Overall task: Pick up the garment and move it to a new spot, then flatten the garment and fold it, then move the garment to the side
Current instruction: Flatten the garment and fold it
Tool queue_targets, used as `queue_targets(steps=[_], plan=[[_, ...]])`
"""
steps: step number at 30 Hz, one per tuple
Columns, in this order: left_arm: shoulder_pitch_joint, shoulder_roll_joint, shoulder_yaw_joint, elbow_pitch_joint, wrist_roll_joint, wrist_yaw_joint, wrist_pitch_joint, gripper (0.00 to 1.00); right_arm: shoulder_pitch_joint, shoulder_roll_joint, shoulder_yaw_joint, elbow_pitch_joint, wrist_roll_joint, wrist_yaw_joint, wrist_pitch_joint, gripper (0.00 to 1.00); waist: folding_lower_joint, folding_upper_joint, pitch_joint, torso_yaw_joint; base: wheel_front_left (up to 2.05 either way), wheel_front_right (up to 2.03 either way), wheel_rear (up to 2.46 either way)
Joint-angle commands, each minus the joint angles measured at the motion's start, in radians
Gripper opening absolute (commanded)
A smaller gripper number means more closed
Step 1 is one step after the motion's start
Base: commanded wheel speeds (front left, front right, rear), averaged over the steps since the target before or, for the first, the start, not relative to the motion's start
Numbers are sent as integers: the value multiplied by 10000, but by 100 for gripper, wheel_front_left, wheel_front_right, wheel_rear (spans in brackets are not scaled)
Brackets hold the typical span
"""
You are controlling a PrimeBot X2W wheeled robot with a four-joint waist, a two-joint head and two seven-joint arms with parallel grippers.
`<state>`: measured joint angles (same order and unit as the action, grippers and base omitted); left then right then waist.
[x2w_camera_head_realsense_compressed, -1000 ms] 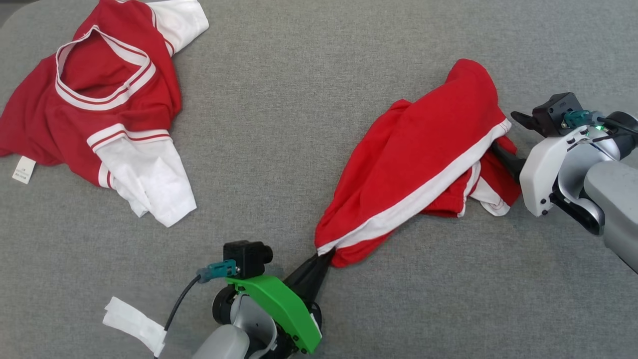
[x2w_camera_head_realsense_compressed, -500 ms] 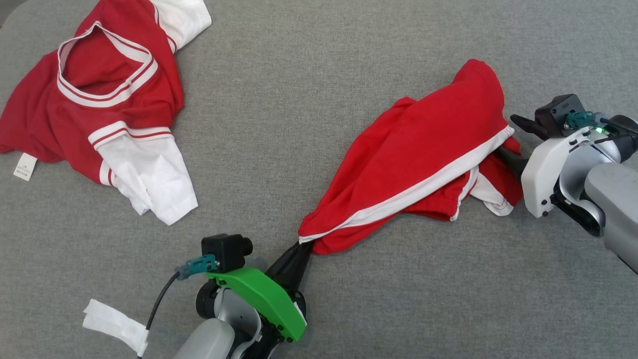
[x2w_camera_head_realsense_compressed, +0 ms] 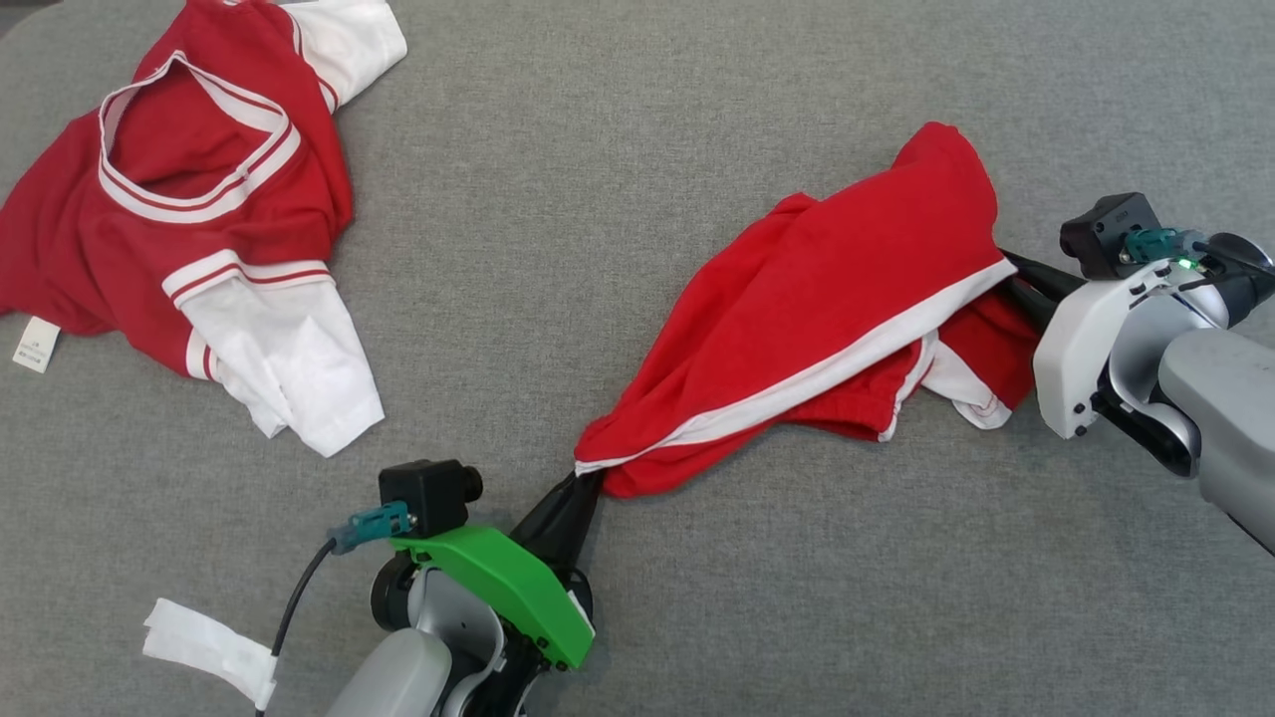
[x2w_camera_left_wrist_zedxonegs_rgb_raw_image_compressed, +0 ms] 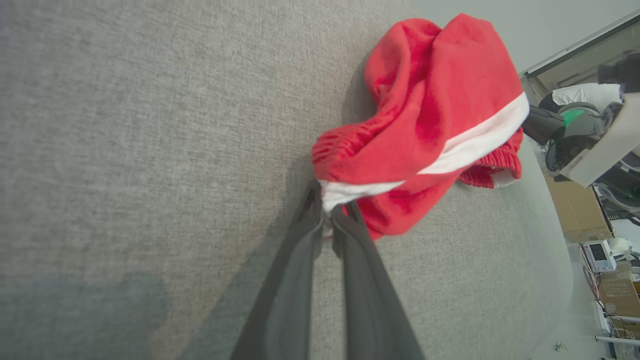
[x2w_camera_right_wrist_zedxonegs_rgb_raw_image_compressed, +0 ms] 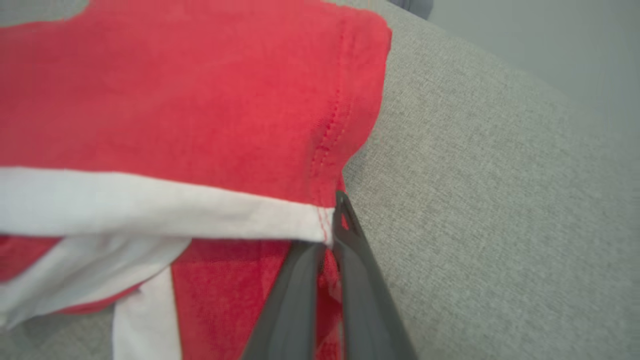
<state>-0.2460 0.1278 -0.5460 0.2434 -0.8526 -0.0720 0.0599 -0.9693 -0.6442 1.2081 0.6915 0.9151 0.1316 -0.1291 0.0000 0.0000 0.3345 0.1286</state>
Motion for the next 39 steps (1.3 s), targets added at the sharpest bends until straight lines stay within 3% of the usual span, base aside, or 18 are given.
queue_targets(steps=[1, 15, 27, 30, 39], plan=[[-29, 106, 99, -24, -16, 83, -102, 0, -155, -55, 35, -49, 13, -17, -164, 0, 0, 0, -88, -76, 0, 0, 0], [434, 745, 917, -1221, -141, 700, -455, 0, 11, -1073, -176, -1686, -575, -18, -452, 0, 0, 0, -755, -853, 0, 0, 0], [1110, 1077, 980, -3419, 78, 1341, -316, 0, 2353, -1989, -2813, -3255, -1052, -20, -514, 0, 0, 0, -1059, -1504, 0, 0, 0], [1346, 1142, 828, -3680, 187, 1537, -212, 0, 3810, -1714, -3881, -3752, -1558, -20, -283, 0, 0, 0, -917, -1762, 0, 0, 0], [1758, 1191, 439, -3050, 208, 1409, -153, 0, 6529, -240, -6024, -4198, -3105, -18, 145, 0, 0, 0, -652, -2253, 0, 0, 0]])
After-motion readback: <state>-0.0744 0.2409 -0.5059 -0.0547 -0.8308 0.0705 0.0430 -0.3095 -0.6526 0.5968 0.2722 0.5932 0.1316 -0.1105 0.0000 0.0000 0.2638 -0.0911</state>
